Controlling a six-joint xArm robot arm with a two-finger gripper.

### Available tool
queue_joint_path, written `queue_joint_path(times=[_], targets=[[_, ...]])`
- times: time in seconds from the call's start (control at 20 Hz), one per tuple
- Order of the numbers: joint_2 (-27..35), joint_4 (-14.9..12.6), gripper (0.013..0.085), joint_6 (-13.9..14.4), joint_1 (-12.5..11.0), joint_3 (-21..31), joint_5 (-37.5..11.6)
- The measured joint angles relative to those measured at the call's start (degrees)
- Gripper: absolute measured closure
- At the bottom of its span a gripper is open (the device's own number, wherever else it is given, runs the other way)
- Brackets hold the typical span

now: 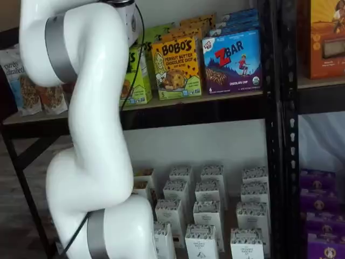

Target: Pick the green box on the top shelf, the fourth from the left

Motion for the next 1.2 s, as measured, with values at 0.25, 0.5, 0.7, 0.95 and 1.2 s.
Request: queue_joint_path(times=[0.25,0.5,0.7,0.95,1.2], targets=[[0.29,-0.10,0.0370,0.22,0.21,-0.54,0.62],[-0.30,-0.06,0.0450,0.41,0.40,0.25,-0.44],[-0.23,-0.28,0.0450,0.57,0.57,0.12,-0.15],[-0.66,-0.34,0.0570,0.63,0.65,0.73,-0.88],[-0.63,-0.29,0.0610,0.62,0.61,0.59,-0.66]])
